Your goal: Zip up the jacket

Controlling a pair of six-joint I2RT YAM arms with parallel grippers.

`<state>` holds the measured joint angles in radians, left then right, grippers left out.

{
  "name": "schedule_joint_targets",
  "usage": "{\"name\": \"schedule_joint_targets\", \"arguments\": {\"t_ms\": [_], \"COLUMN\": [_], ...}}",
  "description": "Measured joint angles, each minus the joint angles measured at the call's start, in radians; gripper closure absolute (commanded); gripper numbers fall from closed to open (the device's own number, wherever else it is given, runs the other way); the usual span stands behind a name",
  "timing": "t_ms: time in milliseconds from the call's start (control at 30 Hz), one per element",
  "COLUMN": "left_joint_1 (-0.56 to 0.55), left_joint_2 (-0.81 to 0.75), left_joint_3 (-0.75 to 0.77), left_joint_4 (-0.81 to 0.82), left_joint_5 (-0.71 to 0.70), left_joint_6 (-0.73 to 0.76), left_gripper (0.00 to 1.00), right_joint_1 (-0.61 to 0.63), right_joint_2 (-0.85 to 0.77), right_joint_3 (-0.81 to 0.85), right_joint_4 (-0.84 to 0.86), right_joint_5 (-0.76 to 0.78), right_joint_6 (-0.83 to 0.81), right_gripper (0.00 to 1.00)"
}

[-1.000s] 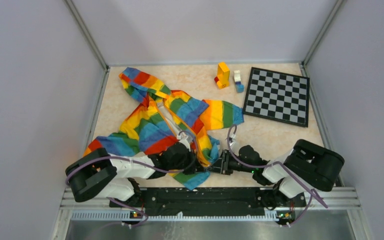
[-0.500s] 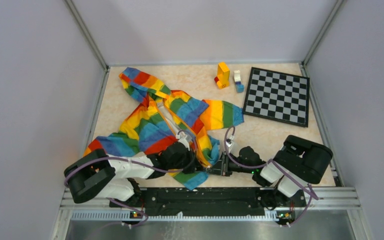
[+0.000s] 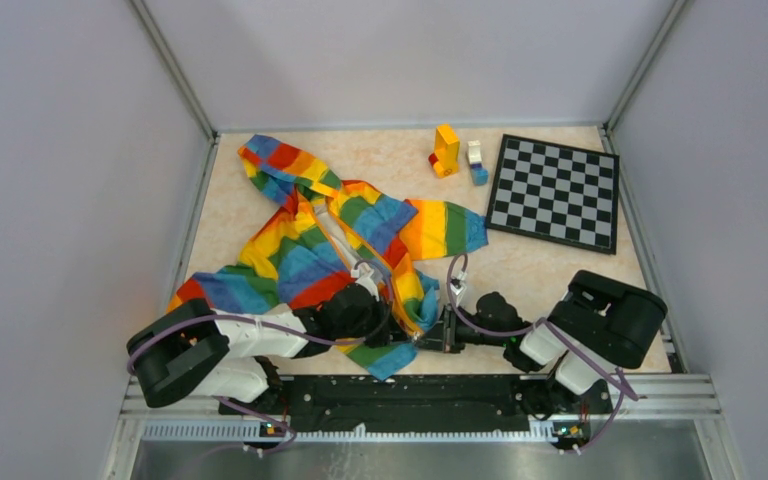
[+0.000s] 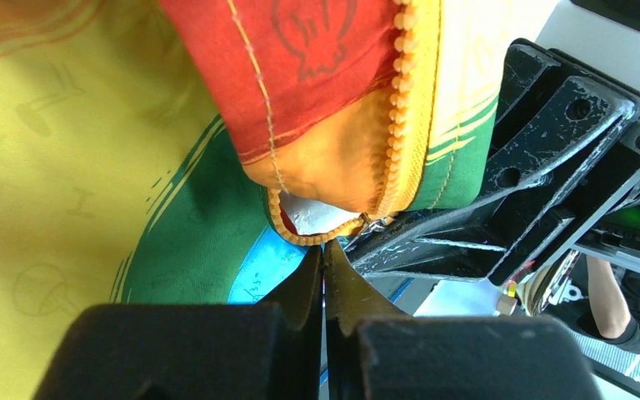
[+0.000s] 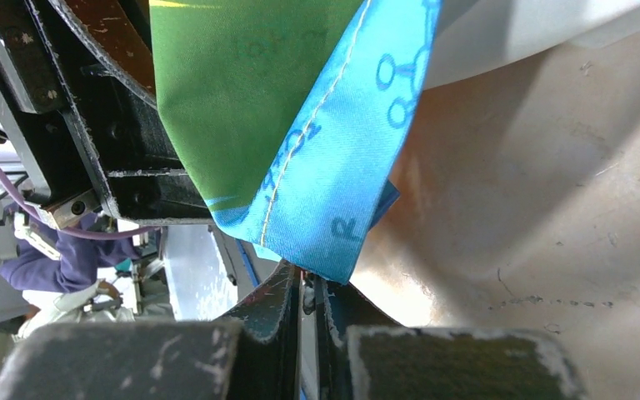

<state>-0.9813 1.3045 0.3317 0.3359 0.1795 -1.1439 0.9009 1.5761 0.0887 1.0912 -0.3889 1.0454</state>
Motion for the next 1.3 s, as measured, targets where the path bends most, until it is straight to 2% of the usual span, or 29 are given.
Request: {"name": "schedule_joint_targets", "arguments": {"t_ms": [67, 267, 367, 600, 767, 833, 1000, 1067, 1167, 1300], "left_joint_1": [0.001, 0.004, 0.005, 0.010, 0.012, 0.013, 0.024, 0.032, 0.043, 0.046], "left_joint_2": [0.000, 0.000, 0.000, 0.000, 0.000, -0.001, -0.024, -0.048, -0.103, -0.184], "left_joint_3": [0.000, -0.001, -0.002, -0.008, -0.008, -0.008, -0.013, -0.024, -0.042, -0.042], "left_joint_4": [0.000, 0.001, 0.001, 0.001, 0.000, 0.001, -0.003, -0.005, -0.021, -0.045], "left_joint_5": [0.000, 0.000, 0.000, 0.000, 0.005, 0.008, 0.020, 0.033, 0.058, 0.094], "left_joint_6": [-0.003, -0.006, -0.006, -0.007, -0.007, -0.007, -0.009, -0.010, -0.007, 0.014], "left_gripper": [1.00, 1.00, 1.00, 1.00, 1.00, 0.94, 0.69, 0.62, 0.56, 0.59], "right_joint_1": [0.000, 0.000, 0.003, 0.007, 0.008, 0.009, 0.009, 0.009, 0.009, 0.009], "right_joint_2": [0.000, 0.000, -0.005, -0.011, -0.011, -0.011, -0.024, -0.041, -0.061, -0.070], "right_joint_3": [0.000, 0.000, 0.000, 0.000, 0.000, 0.000, 0.013, 0.019, 0.034, 0.047], "right_joint_4": [-0.001, -0.002, -0.003, -0.009, -0.027, -0.035, -0.083, -0.108, -0.142, -0.166], "right_joint_5": [-0.002, -0.005, -0.005, -0.005, -0.001, 0.003, 0.021, 0.026, 0.031, 0.028], "right_joint_6": [-0.005, -0.013, -0.018, -0.032, -0.033, -0.034, -0.050, -0.060, -0.078, -0.098], "right_gripper": [0.82, 0.76, 0.80, 1.00, 1.00, 1.00, 1.00, 1.00, 1.00, 1.00]}}
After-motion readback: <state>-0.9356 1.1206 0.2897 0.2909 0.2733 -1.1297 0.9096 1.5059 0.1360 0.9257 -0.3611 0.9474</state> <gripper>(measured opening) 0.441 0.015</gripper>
